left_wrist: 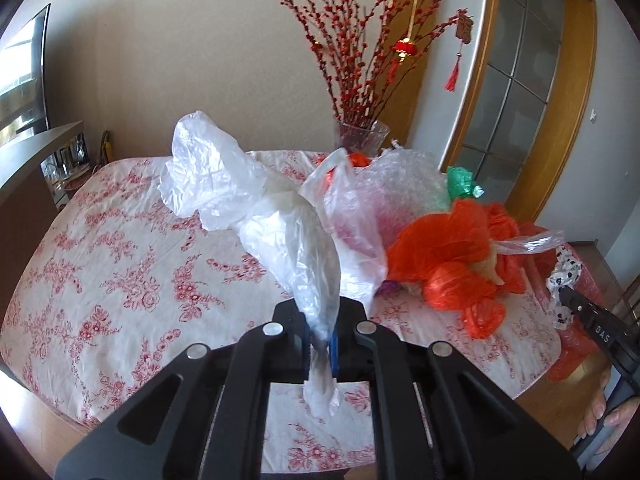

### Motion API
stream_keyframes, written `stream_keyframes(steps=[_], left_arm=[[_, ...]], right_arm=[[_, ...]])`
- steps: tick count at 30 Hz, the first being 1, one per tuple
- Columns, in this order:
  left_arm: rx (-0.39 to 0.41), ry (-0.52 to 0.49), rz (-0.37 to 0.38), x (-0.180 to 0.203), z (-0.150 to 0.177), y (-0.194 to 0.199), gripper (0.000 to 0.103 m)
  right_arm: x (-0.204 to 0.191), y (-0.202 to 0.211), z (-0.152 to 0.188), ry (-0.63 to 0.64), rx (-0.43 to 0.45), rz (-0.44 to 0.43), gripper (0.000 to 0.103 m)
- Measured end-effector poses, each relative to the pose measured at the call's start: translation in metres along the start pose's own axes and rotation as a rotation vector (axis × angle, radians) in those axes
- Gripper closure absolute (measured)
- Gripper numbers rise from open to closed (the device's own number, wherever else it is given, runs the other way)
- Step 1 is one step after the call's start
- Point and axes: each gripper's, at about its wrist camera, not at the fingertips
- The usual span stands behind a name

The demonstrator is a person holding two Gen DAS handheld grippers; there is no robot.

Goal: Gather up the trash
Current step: 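Drop the dotted bag into the red basket with the right tool while left holds white bag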

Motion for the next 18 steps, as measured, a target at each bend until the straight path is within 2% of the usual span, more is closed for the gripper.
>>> stream_keyframes(steps=[8, 18], left_arm=[[0.013, -0.084, 0.2, 0.063, -0.016, 0.011, 0.095], [-0.05, -0.216, 0.469, 0.18, -0.023, -0.016, 0.095]], right_arm=[[0.025, 0.022, -0.015, -0.027, 0.062, 0.04, 0.097], [0.093, 0.051, -0.026, -0.113, 0.104, 0.184, 0.097]])
Point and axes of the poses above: each gripper's, at about its wrist camera, not at the fingertips, and y roughly against the way its jaws point, x to its right, z to its underside, and after that the axes turned 8 degrees about x, right-handed
